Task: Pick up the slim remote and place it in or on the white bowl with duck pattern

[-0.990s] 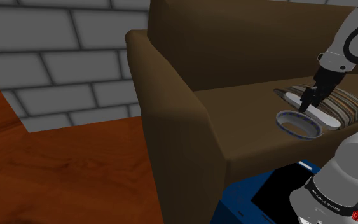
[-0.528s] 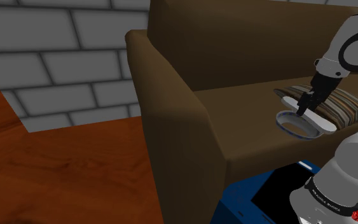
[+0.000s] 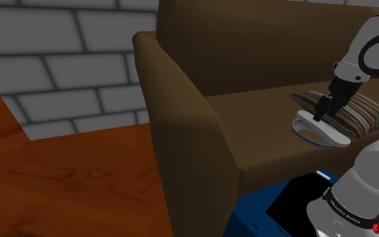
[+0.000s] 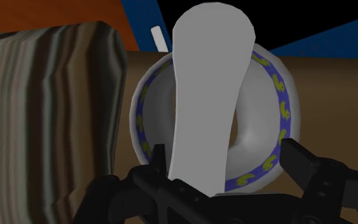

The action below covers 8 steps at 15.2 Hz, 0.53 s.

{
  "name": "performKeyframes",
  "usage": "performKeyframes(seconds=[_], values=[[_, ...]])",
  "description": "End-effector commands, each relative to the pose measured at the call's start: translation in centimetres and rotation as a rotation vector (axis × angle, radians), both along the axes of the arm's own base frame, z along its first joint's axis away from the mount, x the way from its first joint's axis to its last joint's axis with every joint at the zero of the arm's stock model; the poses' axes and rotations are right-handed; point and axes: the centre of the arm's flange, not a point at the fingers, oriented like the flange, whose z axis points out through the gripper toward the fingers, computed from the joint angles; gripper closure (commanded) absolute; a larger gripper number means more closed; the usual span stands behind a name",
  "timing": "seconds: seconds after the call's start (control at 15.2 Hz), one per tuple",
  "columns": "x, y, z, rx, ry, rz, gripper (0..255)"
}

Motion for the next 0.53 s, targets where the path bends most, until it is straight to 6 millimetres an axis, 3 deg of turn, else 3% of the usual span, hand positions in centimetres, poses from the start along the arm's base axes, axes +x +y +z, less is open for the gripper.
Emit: performKeyframes(seconds=[0.0, 0.07, 0.33, 0.46], values=[[0.0, 0.0, 0.0, 0.0, 0.0, 0.0, 0], [0.0, 0.0, 0.0, 0.0, 0.0, 0.0, 0], [0.0, 0.1, 5.0, 0.0, 0.0, 0.0, 0], [0.0, 0.1, 5.0, 0.0, 0.0, 0.0, 0]])
